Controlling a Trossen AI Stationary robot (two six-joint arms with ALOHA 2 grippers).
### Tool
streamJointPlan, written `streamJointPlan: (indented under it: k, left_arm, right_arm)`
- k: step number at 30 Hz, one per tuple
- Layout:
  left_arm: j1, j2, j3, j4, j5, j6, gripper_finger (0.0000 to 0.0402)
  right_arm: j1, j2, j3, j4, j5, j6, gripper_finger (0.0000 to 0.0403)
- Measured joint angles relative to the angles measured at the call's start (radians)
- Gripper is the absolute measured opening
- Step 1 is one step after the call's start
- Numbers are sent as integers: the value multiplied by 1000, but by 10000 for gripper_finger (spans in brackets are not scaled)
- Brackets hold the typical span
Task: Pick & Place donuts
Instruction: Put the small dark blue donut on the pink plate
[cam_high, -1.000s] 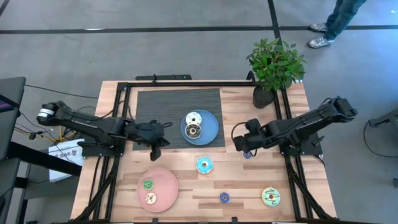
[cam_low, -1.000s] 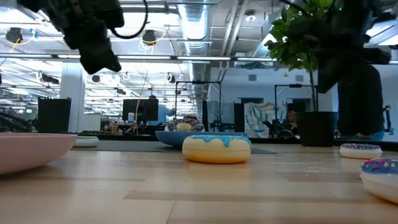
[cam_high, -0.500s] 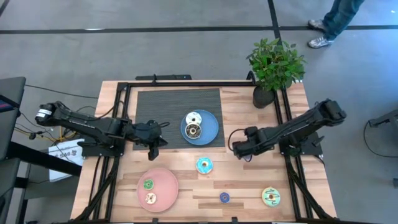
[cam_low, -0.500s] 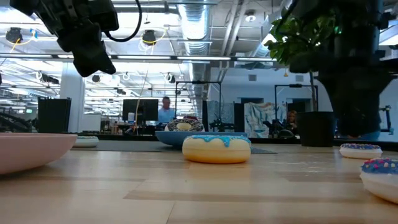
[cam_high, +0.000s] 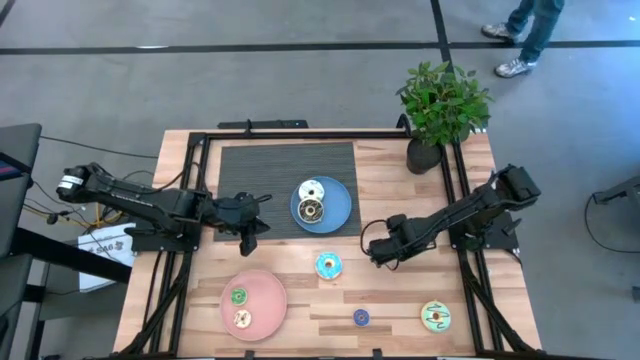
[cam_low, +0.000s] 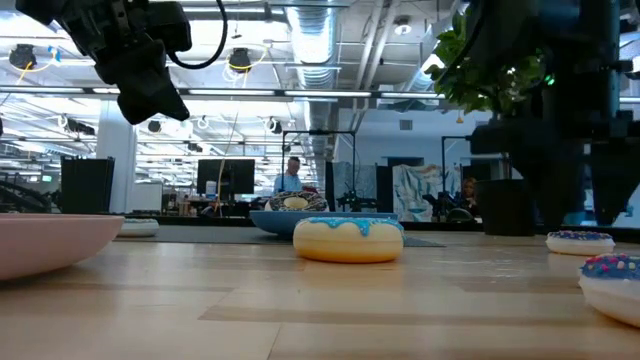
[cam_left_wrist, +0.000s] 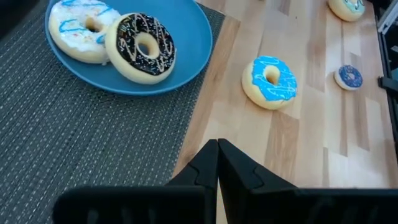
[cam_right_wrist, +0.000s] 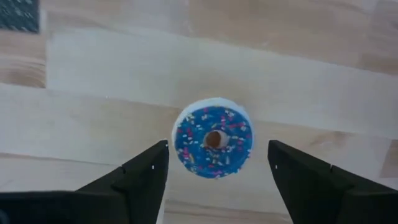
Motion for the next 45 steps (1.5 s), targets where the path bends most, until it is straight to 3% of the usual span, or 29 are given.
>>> streamJointPlan:
  k: [18,30,39,45]
  left_arm:
    - [0,0,0,2,-4,-68,0]
    - [0,0,0,8,-3,-68,0]
    - [0,1,0,7,-2,-73,0]
    - [0,1,0,7,4,-74,0]
  right_arm:
    - [2,1,-104,158,-12,30,262]
    - [2,2,-103,163,-11,29,196]
    - [25,-52,-108,137,-19,22,195]
    - [59,-110,-108,183,72,10,195]
